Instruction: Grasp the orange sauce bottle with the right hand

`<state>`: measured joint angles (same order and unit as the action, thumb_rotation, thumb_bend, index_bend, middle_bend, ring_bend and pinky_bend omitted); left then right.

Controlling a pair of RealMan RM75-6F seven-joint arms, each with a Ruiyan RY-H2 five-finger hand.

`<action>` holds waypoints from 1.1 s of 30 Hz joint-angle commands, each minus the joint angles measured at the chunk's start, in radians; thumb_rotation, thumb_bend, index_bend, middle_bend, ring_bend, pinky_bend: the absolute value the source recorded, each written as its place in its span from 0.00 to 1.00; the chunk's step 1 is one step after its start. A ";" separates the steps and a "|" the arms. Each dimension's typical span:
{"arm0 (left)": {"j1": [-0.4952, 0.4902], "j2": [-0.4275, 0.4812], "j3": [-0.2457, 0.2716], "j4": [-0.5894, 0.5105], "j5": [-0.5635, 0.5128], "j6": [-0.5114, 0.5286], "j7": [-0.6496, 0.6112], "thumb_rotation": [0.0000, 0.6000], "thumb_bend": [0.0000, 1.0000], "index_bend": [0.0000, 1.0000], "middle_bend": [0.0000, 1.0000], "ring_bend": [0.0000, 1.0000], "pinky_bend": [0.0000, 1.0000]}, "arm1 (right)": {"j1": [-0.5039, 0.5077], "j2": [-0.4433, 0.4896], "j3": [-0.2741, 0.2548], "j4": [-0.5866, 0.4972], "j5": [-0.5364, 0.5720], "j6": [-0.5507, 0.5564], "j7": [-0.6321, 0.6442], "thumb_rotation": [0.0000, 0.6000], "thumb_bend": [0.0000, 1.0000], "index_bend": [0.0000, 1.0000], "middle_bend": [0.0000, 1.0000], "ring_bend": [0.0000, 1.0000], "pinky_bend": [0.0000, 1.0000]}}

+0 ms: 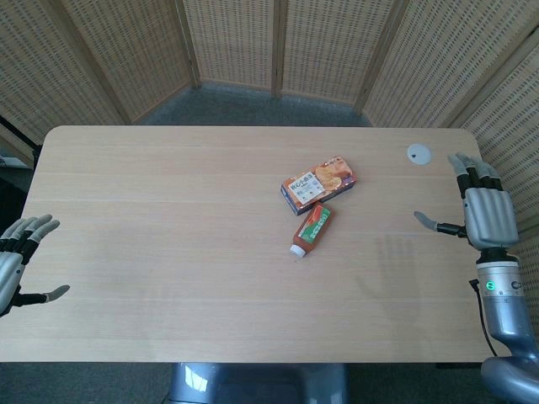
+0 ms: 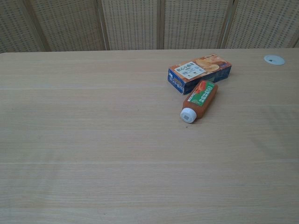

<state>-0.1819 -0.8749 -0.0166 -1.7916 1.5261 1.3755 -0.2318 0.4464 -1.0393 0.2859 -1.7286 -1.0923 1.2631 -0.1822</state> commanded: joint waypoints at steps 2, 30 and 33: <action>-0.002 -0.004 -0.001 0.003 0.000 -0.003 -0.002 1.00 0.00 0.11 0.00 0.00 0.00 | -0.005 0.001 0.001 -0.005 0.001 0.004 0.004 0.44 0.14 0.00 0.00 0.00 0.00; 0.004 -0.033 0.016 0.073 0.036 -0.003 -0.070 1.00 0.00 0.10 0.00 0.00 0.00 | 0.304 -0.173 -0.092 -0.023 0.062 -0.443 -0.272 0.44 0.13 0.00 0.00 0.00 0.00; 0.006 -0.034 0.019 0.079 0.032 -0.004 -0.074 1.00 0.00 0.11 0.00 0.00 0.00 | 0.354 -0.232 -0.102 0.021 0.104 -0.482 -0.305 0.44 0.13 0.00 0.00 0.00 0.00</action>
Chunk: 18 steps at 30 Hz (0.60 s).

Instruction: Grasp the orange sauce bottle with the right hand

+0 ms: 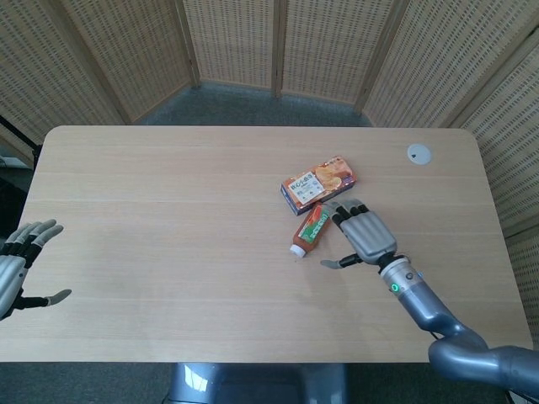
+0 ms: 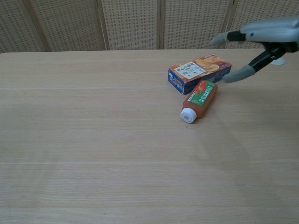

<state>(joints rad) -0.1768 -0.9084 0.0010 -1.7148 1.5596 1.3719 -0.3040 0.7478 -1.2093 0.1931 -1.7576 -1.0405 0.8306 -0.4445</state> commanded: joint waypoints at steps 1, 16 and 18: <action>0.002 -0.001 0.001 0.004 -0.002 0.000 -0.002 1.00 0.00 0.11 0.00 0.00 0.00 | 0.066 -0.077 -0.011 0.061 0.066 -0.059 -0.048 0.44 0.13 0.00 0.00 0.00 0.00; -0.004 -0.006 -0.001 0.026 -0.004 -0.008 -0.020 1.00 0.00 0.11 0.00 0.00 0.00 | 0.236 -0.242 -0.061 0.237 0.243 -0.158 -0.109 0.41 0.14 0.00 0.00 0.00 0.00; -0.003 -0.006 -0.002 0.029 -0.005 -0.006 -0.024 1.00 0.00 0.11 0.00 0.00 0.00 | 0.256 -0.261 -0.068 0.266 0.263 -0.169 -0.111 0.41 0.14 0.00 0.00 0.00 0.00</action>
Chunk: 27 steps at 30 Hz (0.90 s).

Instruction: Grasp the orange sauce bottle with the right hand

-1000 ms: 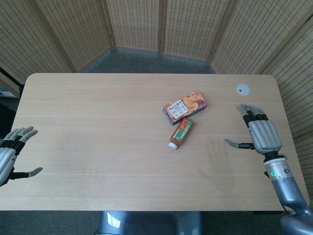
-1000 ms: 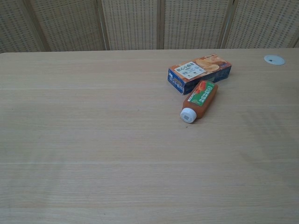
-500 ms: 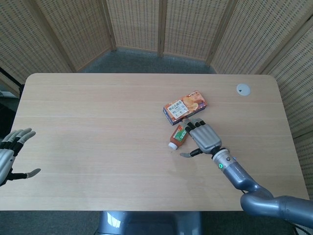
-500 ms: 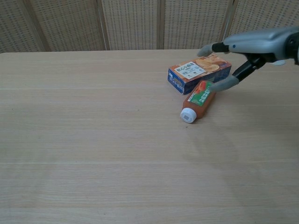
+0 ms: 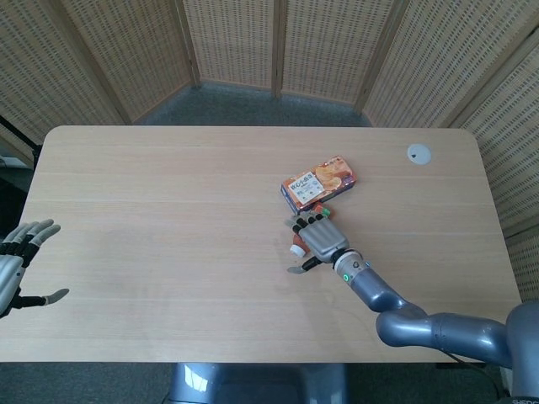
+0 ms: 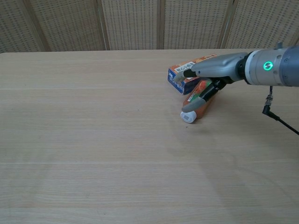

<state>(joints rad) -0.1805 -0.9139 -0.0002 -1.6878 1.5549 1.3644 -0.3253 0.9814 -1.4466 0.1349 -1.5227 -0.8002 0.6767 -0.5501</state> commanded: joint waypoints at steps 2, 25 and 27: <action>0.001 0.000 0.000 0.004 0.001 0.002 -0.004 1.00 0.00 0.11 0.00 0.00 0.00 | 0.040 -0.039 -0.016 0.058 0.039 -0.029 -0.008 0.40 0.14 0.00 0.00 0.00 0.00; 0.011 0.013 0.003 -0.002 0.010 0.020 -0.020 1.00 0.00 0.10 0.00 0.00 0.00 | 0.207 -0.100 -0.186 0.302 0.162 -0.175 -0.057 0.34 0.16 0.00 0.00 0.00 0.00; 0.011 0.013 0.003 -0.002 0.010 0.020 -0.021 1.00 0.00 0.10 0.00 0.00 0.00 | 0.212 -0.093 -0.209 0.297 0.184 -0.170 -0.062 0.31 0.16 0.00 0.00 0.00 0.00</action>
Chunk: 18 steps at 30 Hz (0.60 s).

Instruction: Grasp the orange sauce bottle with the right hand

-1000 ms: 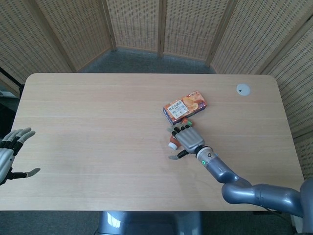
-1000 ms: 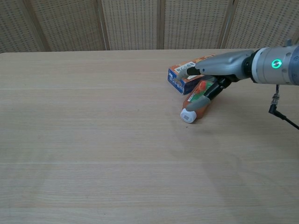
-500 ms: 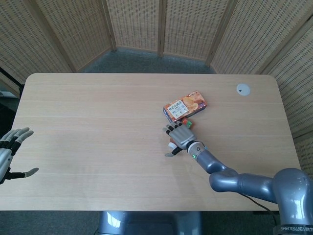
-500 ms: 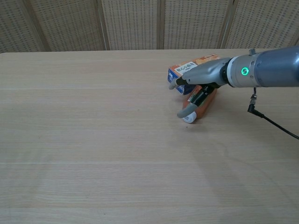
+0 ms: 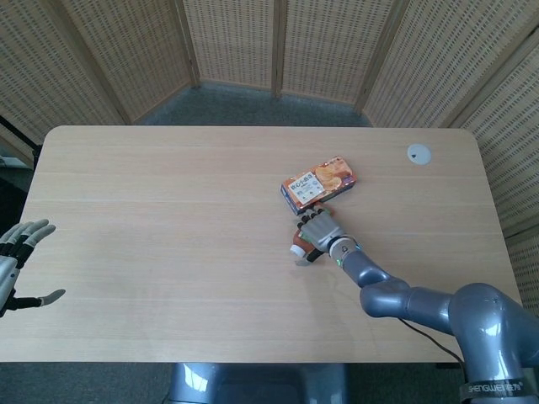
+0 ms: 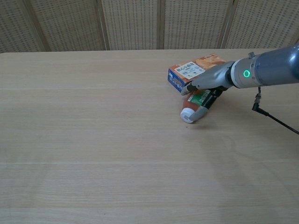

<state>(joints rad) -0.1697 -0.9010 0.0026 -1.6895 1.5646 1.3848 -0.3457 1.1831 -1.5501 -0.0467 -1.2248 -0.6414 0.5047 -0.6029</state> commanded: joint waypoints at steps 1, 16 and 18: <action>-0.001 -0.001 0.000 0.000 0.000 -0.001 -0.001 1.00 0.00 0.10 0.00 0.00 0.00 | 0.012 0.014 -0.038 -0.003 0.033 0.006 -0.012 0.30 0.16 0.00 0.00 0.00 0.00; -0.014 0.001 -0.001 -0.016 0.012 -0.010 0.018 1.00 0.00 0.10 0.00 0.00 0.00 | -0.018 0.079 -0.127 -0.069 0.099 0.085 0.000 0.29 0.16 0.00 0.00 0.00 0.00; -0.015 0.000 -0.002 -0.016 0.012 -0.011 0.017 1.00 0.00 0.10 0.00 0.00 0.00 | -0.027 0.094 -0.137 -0.079 0.107 0.099 0.004 0.29 0.16 0.00 0.00 0.00 0.00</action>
<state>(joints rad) -0.1842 -0.9013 0.0008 -1.7054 1.5764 1.3740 -0.3285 1.1633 -1.4644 -0.1755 -1.2952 -0.5414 0.5939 -0.6018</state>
